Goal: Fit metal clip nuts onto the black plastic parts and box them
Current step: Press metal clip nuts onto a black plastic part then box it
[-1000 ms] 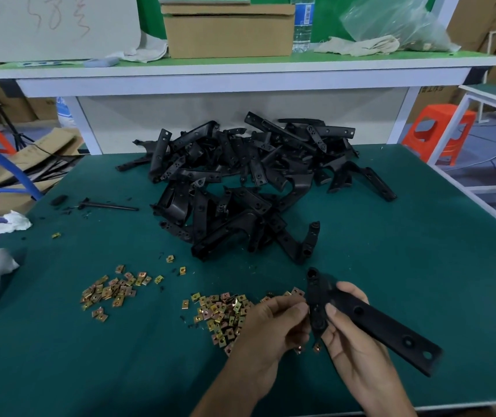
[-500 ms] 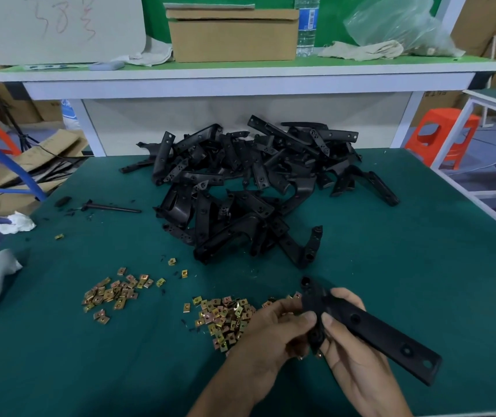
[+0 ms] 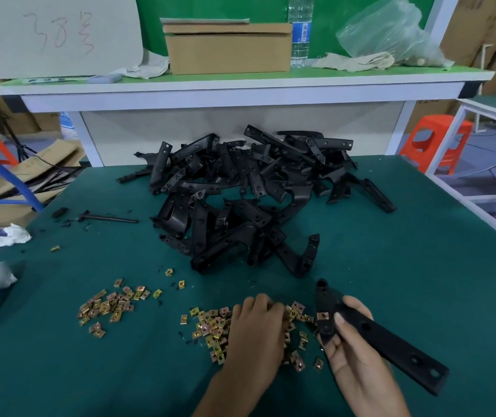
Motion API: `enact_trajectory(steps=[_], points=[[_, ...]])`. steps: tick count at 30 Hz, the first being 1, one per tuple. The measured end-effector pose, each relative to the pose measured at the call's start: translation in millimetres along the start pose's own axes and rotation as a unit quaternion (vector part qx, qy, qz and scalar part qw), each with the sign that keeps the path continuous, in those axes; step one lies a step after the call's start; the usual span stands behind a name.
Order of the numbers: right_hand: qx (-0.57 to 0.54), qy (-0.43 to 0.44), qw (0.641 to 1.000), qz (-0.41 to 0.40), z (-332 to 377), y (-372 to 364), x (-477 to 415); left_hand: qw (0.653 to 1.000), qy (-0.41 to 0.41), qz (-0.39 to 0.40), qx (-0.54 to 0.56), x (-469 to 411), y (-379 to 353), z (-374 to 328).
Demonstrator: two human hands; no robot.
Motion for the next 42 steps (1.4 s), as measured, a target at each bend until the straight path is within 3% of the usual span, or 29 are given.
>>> enact_trajectory(steps=[12,16,19,24,28,35,40,42], points=[[-0.017,-0.029,0.999,-0.004,-0.3,2.7,-2.0,0.999,0.006,-0.033,0.018,-6.7,11.2,6.7],[-0.018,-0.026,0.999,0.007,0.6,2.2,-1.6,0.986,0.011,-0.078,0.15,-2.4,23.5,-2.4],[-0.013,-0.022,1.0,0.016,1.1,-0.5,-0.3,0.958,0.048,-0.065,0.276,2.6,26.4,-9.7],[-0.013,-0.01,1.0,0.025,1.6,-3.0,1.8,0.912,0.116,0.003,0.393,9.1,21.1,-16.7],[-0.005,-0.006,0.999,0.035,2.6,-5.2,3.4,0.816,0.202,0.013,0.542,10.8,22.2,-22.0],[0.009,-0.007,0.999,0.047,3.8,-8.2,5.4,0.75,0.232,0.003,0.62,8.6,26.7,-20.9],[0.013,-0.006,0.998,0.061,1.3,-5.0,5.4,0.653,0.268,0.001,0.709,1.6,24.4,-21.1],[0.011,-0.006,0.998,0.059,-0.1,-3.2,4.3,0.65,0.272,-0.002,0.709,0.0,23.2,-21.4]])
Point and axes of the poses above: each hand's wrist, its own x-axis away from the middle knuckle, its own y-axis out of the back of the hand, z = x × y, the point moved 2 cm from there along -x, towards the middle knuckle, and after that the axes turned 11 degrees about x, right-handed, at the moved point
